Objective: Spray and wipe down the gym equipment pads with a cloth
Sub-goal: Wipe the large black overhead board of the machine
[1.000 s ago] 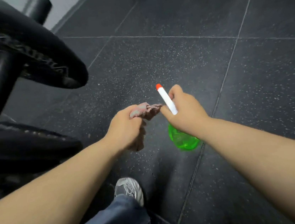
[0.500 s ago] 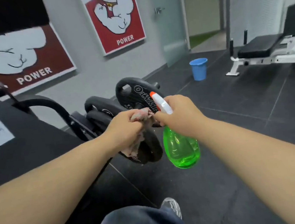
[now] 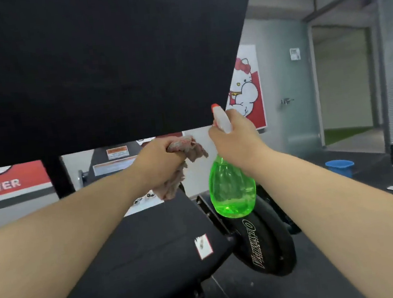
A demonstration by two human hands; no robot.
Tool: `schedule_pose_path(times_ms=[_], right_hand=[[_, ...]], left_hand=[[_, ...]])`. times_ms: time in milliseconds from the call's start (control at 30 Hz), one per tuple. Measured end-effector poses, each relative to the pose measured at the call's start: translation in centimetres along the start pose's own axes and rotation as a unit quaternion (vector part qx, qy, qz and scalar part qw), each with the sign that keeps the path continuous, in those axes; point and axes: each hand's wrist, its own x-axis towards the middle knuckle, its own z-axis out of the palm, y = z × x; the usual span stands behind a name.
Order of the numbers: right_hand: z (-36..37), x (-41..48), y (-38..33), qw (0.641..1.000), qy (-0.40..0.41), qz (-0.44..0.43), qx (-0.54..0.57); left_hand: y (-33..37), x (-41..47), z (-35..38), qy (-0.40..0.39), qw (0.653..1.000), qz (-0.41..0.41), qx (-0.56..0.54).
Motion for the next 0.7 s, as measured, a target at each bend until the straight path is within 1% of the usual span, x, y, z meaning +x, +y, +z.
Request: schedule_pose_path(times_ms=[100, 167, 233, 267, 367, 500, 567, 700], right_hand=[[1.2, 0.2, -4.5, 0.998, 0.025, -0.054, 0.016], [1.8, 0.4, -6.9, 0.996, 0.042, -0.073, 0.029], [1.8, 0.8, -8.5, 0.993, 0.078, -0.079, 0.043], [2.3, 1.2, -10.3, 0.990, 0.097, -0.086, 0.050], [1.9, 2.2, -13.0, 0.986, 0.138, -0.082, 0.041], [1.4, 2.9, -15.6, 0.984, 0.147, -0.097, -0.017], [1.1, 3.1, -16.0, 0.984, 0.148, -0.089, -0.032], [1.1, 2.8, -15.1, 0.991, 0.107, -0.060, -0.047]], left_hand=[[1.3, -0.3, -4.5, 0.044, 0.999, 0.021, 0.011], [2.0, -0.5, -6.9, 0.061, 0.997, 0.036, 0.021], [2.5, -0.7, -8.3, 0.064, 0.996, 0.049, 0.042], [2.8, -1.0, -10.3, 0.074, 0.994, 0.060, 0.052], [2.8, -1.5, -12.5, 0.076, 0.992, 0.072, 0.065], [2.7, -2.2, -14.7, 0.078, 0.991, 0.091, 0.063], [2.6, -2.4, -15.0, 0.079, 0.990, 0.096, 0.064], [1.8, -2.4, -15.2, 0.076, 0.991, 0.087, 0.061]])
